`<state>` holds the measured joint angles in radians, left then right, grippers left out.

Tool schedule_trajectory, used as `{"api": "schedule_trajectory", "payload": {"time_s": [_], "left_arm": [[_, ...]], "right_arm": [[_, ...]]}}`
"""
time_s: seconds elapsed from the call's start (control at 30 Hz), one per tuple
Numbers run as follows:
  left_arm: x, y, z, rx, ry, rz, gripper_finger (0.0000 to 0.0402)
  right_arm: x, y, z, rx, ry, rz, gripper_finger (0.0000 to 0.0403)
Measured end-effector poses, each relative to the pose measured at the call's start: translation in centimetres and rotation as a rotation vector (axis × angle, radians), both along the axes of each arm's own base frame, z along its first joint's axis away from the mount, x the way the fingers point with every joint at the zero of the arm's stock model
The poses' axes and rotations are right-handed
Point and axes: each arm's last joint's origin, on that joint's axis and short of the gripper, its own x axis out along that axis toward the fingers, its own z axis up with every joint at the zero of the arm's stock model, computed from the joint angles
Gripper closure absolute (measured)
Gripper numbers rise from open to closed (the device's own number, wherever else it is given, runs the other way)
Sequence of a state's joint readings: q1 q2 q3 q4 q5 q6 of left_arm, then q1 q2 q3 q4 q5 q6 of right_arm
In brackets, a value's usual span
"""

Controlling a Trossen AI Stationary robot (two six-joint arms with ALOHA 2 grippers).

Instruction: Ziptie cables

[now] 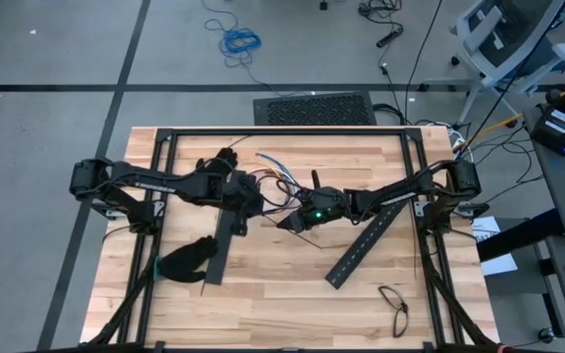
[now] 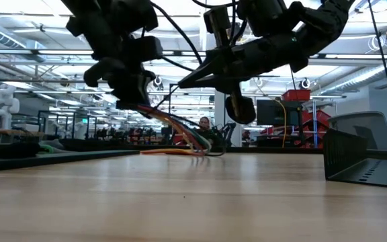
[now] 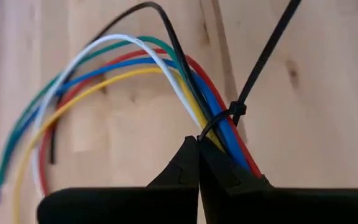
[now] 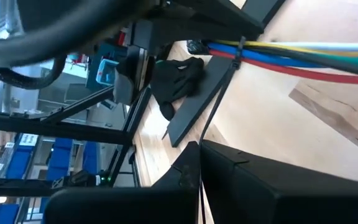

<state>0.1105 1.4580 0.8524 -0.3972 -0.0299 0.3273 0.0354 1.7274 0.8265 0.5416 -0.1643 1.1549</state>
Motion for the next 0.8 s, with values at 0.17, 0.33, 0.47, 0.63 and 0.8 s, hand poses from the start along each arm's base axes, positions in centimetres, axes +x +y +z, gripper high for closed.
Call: {"api": "schedule_trajectory", "payload": {"time_s": [0.17,0.33,0.47,0.63,0.8], "left_arm": [[0.3,-0.2,0.0,-0.022,-0.035,-0.109,0.0401],[0.6,0.1,0.1,0.103,-0.047,-0.115,0.0401],[0.6,-0.2,0.2,0.175,-0.041,-0.223,0.0401],[0.5,-0.2,0.1,0.278,-0.006,-0.268,0.0401],[0.7,-0.1,0.3,0.302,-0.034,-0.256,0.0401]], "right_arm": [[-0.1,0.4,0.1,-0.004,-0.005,0.043,0.0402],[-0.2,0.2,-0.2,0.004,0.041,-0.003,0.0403],[-0.3,-0.3,-0.4,0.032,0.066,-0.006,0.0392],[-0.5,-1.0,-0.7,0.025,0.109,-0.042,0.0345],[-0.3,-2.4,-0.7,0.024,0.098,-0.121,0.0276]]}}
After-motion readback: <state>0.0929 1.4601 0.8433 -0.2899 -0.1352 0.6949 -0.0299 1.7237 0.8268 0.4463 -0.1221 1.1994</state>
